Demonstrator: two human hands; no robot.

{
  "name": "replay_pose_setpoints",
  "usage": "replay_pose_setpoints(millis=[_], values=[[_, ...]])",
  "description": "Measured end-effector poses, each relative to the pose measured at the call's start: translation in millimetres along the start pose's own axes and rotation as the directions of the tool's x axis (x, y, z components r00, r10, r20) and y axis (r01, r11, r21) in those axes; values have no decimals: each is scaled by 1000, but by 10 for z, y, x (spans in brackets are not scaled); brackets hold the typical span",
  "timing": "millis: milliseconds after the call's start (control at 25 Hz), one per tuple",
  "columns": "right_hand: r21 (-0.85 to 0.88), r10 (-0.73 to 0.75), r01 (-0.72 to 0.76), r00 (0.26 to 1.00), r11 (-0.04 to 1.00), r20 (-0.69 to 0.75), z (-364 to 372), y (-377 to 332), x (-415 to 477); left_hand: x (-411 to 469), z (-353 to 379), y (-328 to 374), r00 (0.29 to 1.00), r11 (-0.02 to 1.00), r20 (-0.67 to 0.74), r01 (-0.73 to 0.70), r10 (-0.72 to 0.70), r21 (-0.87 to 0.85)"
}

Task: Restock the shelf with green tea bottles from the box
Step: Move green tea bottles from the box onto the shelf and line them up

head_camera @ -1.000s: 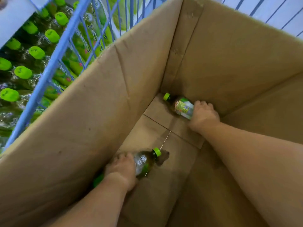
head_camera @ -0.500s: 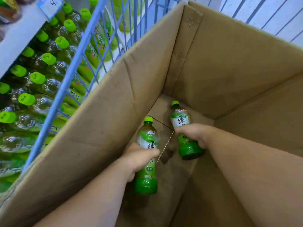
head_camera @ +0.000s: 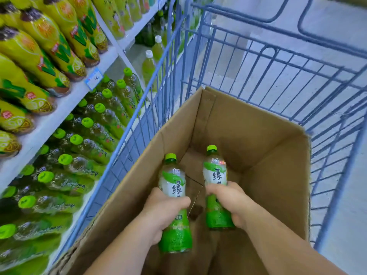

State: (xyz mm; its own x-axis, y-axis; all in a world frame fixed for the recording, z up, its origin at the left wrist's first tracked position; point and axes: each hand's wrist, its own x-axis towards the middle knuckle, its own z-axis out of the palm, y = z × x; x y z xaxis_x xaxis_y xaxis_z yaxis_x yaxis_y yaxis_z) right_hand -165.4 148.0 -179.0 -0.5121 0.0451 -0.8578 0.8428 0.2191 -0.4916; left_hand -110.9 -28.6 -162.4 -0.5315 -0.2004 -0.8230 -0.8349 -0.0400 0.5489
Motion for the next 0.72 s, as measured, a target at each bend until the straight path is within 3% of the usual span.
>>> replay_pose_setpoints(millis=[360,720], values=[[-4,-153,153,984,988,-88,-208,-143,-1384,-1032,-208,282,965,963,20,-260,260,74],[-58,-267,262,956,963,-118,24,-239,-2826,-2229,-732,269,936,936,2,-351,351,-24]])
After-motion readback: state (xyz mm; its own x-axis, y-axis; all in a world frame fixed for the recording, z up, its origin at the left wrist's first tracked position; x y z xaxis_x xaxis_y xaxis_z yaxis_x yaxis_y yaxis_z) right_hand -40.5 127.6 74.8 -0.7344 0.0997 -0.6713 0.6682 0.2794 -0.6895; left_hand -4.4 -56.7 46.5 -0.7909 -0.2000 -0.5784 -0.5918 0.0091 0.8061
